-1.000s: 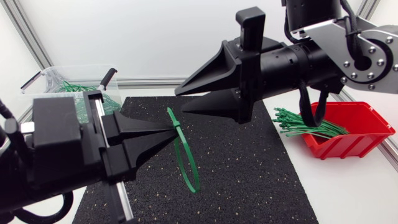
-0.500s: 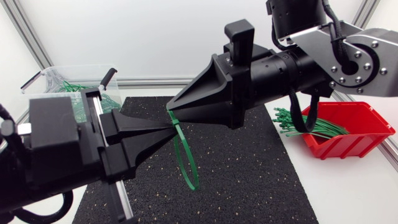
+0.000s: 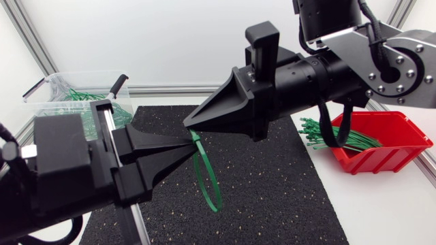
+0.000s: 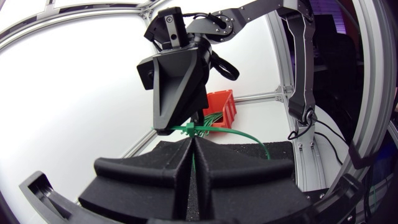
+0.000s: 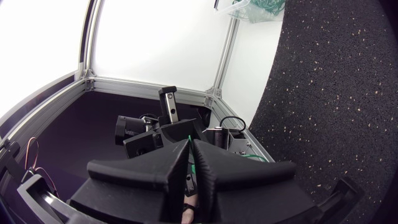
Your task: Take a green cable tie from the red box, thread the tail through the head to close it, then place it in the transparent bin on the left.
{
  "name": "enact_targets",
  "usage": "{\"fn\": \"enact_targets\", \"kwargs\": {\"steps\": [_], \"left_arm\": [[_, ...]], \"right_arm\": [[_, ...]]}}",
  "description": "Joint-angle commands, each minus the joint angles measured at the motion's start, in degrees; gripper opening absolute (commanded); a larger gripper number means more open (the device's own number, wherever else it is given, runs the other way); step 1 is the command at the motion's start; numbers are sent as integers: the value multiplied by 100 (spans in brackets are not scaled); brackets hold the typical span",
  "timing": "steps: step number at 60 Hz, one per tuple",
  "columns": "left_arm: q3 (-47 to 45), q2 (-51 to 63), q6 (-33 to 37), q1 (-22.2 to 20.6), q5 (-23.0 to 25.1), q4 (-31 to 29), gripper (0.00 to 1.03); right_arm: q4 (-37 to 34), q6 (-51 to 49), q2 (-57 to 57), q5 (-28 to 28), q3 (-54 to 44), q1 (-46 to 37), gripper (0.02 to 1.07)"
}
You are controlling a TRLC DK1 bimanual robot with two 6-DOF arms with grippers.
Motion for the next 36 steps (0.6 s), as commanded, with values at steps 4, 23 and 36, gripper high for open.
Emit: {"fn": "enact_targets", "kwargs": {"steps": [4,23,36], "left_arm": [[-155,-60,139,-74,-102,57,4],[-24,-104,121,-1313,-1051,-5,4],[126,-42,86,-1577,-1253,-75,4]], "right_arm": [[-87,-150,-165,72,-132,26,8],[-113,-80,98,511,79,-89,8],[-131,-89,221,555,79,-106,8]]}}
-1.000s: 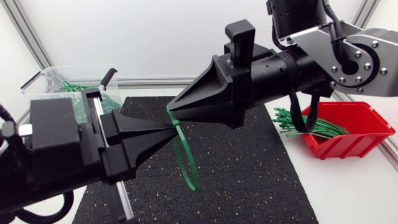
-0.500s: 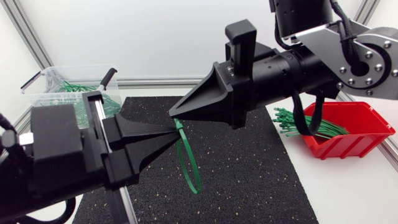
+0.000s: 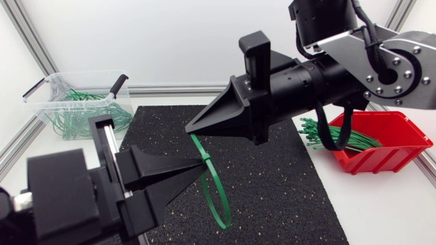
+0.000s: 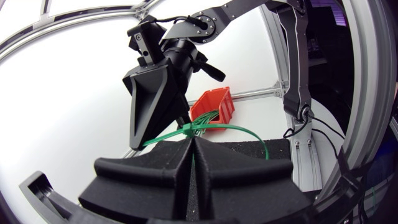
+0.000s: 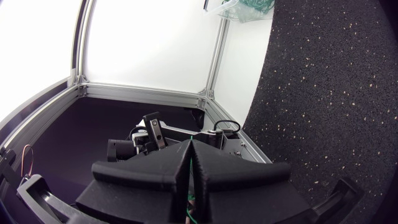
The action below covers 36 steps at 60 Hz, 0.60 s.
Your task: Take a green cable tie from the red box, thread the tail through the head to close it, then place it in the transparent bin on the left.
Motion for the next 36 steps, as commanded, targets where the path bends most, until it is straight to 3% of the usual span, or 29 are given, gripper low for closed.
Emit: {"fn": "enact_targets", "kwargs": {"steps": [1,11,18,25,29,36], "left_arm": [[126,8,91,-171,192,54,4],[91,-115,99,207,86,1,4],[108,-159,117,1068,271,-218,4],[91,-98,64,2483,1071,-456,4],[91,-62,64,3107,1361,-509,4],[205,157,64,4214,1783,-544,4]], "right_arm": [[77,-49,167,262,79,-95,8],[24,-225,-167,262,-159,-16,9],[15,-506,-326,491,-299,-87,44],[-2,-1139,-352,1238,-528,-34,80],[-2,-1499,-282,1704,-633,19,91],[68,-1948,0,2284,-686,-95,92]]}}
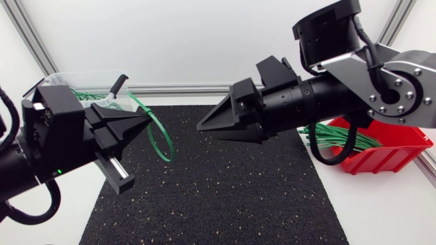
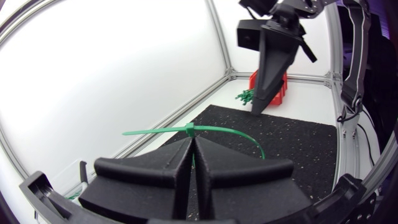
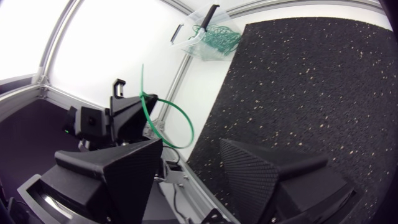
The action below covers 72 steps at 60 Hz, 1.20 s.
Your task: Take a green cable tie from the red box, thread the tail through the head to close it, then place it in the transparent bin on the left.
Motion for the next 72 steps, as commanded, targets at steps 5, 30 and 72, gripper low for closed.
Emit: {"fn": "enact_targets", "kwargs": {"steps": [5,30,72], "left_arm": [[330,452,64,1377,486,-72,4],[1227,2210,-191,3601,617,262,4],[4417,4794,-1500,4901,-262,289,4]], "right_arm": [[85,-712,368,589,-133,-188,92],[551,-1819,552,2611,-282,-364,102],[1228,-2461,245,3692,-906,-381,102]]}}
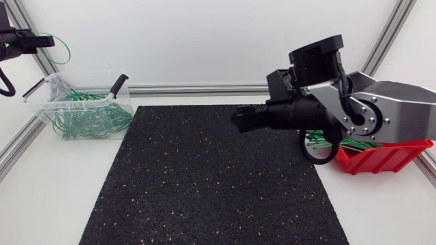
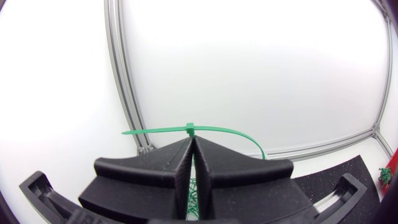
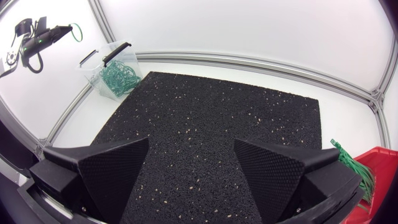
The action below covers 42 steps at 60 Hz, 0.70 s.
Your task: Take a green cable tie from the red box, thread the tail through the head to close it, then place it in the transparent bin on the left.
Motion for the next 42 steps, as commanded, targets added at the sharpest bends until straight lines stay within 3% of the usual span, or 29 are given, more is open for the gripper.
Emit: {"fn": "enact_targets", "kwargs": {"steps": [1,5,12,15,18,19,20,35,42], "left_arm": [[626,556,-226,-97,-203,-313,4],[1091,987,-244,-221,-458,-735,4],[2331,2103,-244,-388,-704,-2229,7],[3043,2701,-217,-467,-774,-3284,51],[3377,2938,-217,-528,-800,-3855,87],[3403,2947,-208,-537,-800,-3908,98],[3385,2938,-208,-555,-800,-3899,102],[2902,2085,-226,-590,-800,-3864,100],[2339,1426,-244,-598,-800,-3556,100]], "right_arm": [[50,-113,-169,48,-240,30,102],[50,-122,-256,48,-319,39,103],[24,-148,-459,75,-451,30,102],[-20,-157,-555,84,-512,30,103],[-73,-175,-661,92,-565,30,102],[-82,-184,-696,92,-582,30,102],[-91,-184,-731,92,-609,30,102],[-302,-280,-1241,268,-758,-23,102],[-310,-359,-1496,470,-811,-85,102]]}}
